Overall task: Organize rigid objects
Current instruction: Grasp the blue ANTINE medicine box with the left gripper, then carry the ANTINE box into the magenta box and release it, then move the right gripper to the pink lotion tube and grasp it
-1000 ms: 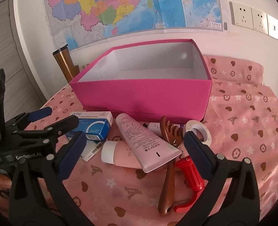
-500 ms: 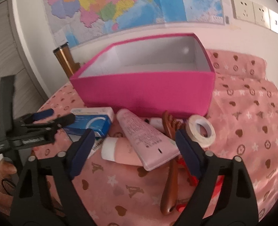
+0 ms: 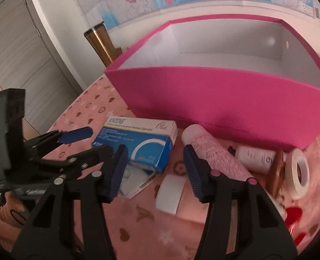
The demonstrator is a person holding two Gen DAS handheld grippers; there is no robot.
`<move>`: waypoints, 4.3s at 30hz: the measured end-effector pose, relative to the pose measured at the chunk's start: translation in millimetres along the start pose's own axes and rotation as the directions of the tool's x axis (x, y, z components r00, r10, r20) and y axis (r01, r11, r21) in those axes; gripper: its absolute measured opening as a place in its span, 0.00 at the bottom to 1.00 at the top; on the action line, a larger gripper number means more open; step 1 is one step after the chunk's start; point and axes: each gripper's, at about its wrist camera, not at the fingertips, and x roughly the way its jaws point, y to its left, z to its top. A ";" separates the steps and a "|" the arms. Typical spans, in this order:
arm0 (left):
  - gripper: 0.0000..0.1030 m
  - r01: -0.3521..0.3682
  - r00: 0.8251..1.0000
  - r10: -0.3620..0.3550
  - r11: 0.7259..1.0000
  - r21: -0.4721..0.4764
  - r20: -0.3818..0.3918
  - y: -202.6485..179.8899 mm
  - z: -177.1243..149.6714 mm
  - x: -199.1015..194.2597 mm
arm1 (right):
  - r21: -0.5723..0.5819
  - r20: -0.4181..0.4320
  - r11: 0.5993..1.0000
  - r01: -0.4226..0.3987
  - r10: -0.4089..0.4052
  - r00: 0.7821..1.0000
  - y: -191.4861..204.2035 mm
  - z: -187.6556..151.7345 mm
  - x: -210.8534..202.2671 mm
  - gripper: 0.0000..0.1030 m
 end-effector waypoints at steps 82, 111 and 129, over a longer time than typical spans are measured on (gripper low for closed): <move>0.54 0.095 0.987 -0.106 0.991 0.093 0.122 -10.3 122.3 26.2 | -0.003 0.108 1.000 -0.011 0.011 0.994 -30.3 112.0 0.5 0.51; 0.68 0.223 0.975 -0.220 0.956 0.192 -0.035 -58.7 52.1 39.1 | 0.196 0.050 0.978 0.076 -0.088 0.995 -74.4 -17.7 -98.7 0.57; 0.68 0.270 0.957 -0.247 0.951 0.150 -0.154 -62.0 45.4 66.8 | 0.260 -0.006 0.964 0.054 -0.054 0.999 -76.5 -48.0 -77.8 0.41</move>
